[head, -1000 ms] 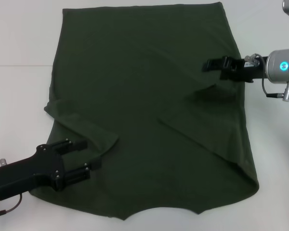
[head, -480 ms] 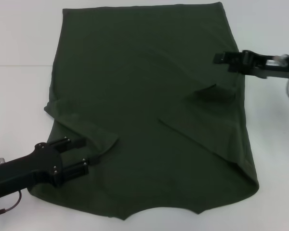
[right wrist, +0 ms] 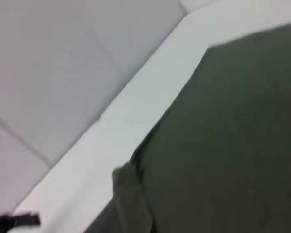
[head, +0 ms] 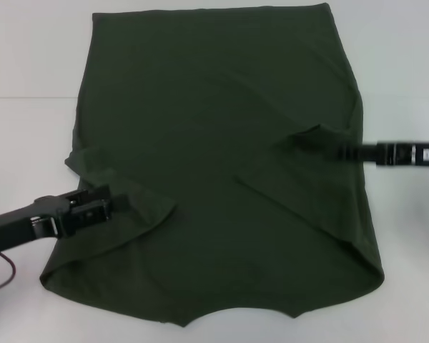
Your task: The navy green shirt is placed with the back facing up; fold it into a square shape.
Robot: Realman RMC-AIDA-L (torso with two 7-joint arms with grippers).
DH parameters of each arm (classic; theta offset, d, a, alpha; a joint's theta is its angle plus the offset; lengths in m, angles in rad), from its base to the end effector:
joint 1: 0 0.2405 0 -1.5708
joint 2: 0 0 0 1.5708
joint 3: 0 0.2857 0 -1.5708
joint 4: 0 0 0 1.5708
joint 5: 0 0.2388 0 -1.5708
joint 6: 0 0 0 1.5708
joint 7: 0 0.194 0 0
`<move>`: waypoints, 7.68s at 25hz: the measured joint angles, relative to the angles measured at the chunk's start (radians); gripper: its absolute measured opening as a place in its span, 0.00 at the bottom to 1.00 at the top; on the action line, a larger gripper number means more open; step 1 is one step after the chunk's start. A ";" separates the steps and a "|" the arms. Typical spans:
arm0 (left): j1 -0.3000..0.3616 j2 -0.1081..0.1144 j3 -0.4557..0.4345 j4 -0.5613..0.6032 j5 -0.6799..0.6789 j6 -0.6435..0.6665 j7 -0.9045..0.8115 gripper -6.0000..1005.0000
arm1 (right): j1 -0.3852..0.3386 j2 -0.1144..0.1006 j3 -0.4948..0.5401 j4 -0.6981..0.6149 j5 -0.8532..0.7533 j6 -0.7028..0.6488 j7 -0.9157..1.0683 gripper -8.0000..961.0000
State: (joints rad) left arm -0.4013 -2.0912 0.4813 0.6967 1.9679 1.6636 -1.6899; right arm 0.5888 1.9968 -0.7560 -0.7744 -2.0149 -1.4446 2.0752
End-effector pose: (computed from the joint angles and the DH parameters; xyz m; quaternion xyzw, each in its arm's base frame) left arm -0.3213 0.3503 -0.0162 -0.8366 -0.4059 -0.3392 0.1427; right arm 0.2751 0.4388 -0.0050 -0.8543 0.4494 0.2205 0.1400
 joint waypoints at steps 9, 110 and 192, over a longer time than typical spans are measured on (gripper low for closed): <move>-0.035 0.071 0.058 -0.003 0.086 -0.007 -0.175 0.70 | 0.118 -0.017 -0.078 -0.285 -0.364 -0.214 0.370 0.74; -0.006 0.077 0.062 0.004 0.155 0.017 -0.125 0.69 | 0.143 0.092 -0.383 -0.245 -0.824 -0.059 0.808 0.02; -0.111 0.133 0.145 0.049 0.534 -0.168 -0.821 0.59 | 0.003 0.080 -0.048 -0.212 -0.666 0.033 0.567 0.02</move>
State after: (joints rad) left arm -0.5124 -1.9578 0.6264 0.7456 2.5019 1.4954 -2.5112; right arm 0.5922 2.0769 -0.8037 -0.9863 -2.6814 -1.4112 2.6419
